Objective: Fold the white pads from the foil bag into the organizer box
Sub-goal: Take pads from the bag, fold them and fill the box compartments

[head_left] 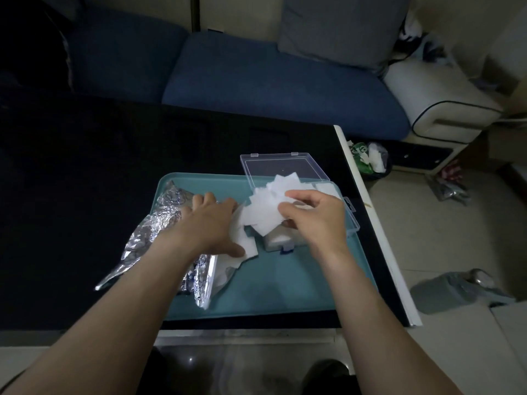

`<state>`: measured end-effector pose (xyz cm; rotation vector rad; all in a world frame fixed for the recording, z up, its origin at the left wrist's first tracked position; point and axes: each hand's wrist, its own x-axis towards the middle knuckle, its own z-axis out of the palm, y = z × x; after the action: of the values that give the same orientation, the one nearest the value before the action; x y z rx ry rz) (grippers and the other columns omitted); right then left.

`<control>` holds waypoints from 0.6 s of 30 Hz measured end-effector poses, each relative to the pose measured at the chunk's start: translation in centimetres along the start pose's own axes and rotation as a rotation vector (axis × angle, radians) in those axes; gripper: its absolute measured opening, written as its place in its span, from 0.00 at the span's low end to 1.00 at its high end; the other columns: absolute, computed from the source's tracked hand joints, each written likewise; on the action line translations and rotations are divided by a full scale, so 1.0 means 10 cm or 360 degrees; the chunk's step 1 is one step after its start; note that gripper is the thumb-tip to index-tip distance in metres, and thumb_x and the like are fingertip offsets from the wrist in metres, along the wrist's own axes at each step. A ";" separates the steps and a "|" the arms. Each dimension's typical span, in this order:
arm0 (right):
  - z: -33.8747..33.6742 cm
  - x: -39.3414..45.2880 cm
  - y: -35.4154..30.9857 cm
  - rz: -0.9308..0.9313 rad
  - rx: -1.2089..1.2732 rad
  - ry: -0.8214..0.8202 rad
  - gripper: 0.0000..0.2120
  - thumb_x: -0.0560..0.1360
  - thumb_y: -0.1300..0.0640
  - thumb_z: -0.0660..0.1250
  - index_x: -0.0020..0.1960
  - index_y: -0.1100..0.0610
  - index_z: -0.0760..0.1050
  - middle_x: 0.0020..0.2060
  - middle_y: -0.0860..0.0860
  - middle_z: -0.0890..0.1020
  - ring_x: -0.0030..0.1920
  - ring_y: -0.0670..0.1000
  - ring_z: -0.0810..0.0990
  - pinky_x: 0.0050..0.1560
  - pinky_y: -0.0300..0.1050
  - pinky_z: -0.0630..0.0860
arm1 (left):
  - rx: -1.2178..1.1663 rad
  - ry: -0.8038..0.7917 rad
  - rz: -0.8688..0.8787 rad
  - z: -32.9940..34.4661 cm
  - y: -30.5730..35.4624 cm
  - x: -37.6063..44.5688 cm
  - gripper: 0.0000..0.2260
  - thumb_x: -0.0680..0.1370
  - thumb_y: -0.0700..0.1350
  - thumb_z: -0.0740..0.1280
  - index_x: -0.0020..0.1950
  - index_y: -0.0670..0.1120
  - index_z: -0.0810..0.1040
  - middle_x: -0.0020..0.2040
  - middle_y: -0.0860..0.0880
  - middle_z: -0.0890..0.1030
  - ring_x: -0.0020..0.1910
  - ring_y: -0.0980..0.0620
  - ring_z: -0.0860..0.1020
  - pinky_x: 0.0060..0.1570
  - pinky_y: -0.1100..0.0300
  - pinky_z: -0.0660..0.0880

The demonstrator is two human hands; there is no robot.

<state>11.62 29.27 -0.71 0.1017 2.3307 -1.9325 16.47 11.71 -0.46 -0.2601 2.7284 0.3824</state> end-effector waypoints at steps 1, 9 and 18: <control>-0.04 0.01 -0.02 0.0013 0.0076 0.0015 0.12 0.68 0.70 0.75 0.43 0.53 0.83 0.48 0.54 0.85 0.36 0.47 0.85 0.37 0.40 0.82 | -0.0055 0.0000 0.0022 -0.02 0.02 -0.01 0.46 0.65 0.63 0.76 0.77 0.54 0.57 0.72 0.44 0.61 0.72 0.41 0.57 0.71 0.43 0.57; -0.32 0.02 -0.20 0.0055 0.0562 -0.0066 0.11 0.69 0.68 0.77 0.49 0.57 0.84 0.44 0.54 0.83 0.37 0.48 0.85 0.39 0.37 0.80 | -0.1734 0.0129 0.0298 -0.18 0.34 -0.11 0.38 0.66 0.69 0.72 0.70 0.51 0.71 0.63 0.52 0.78 0.59 0.56 0.78 0.59 0.56 0.76; -0.37 -0.06 -0.18 -0.0228 0.0082 -0.0317 0.07 0.73 0.66 0.74 0.51 0.59 0.84 0.45 0.52 0.86 0.46 0.50 0.86 0.41 0.43 0.82 | -0.2690 -0.0348 0.0449 -0.10 0.57 -0.13 0.09 0.81 0.35 0.62 0.60 0.37 0.76 0.52 0.39 0.83 0.47 0.41 0.84 0.40 0.50 0.83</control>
<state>11.84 32.54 1.84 -0.2490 2.2140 -1.9647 15.97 16.96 2.26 -0.1895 1.5173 2.4450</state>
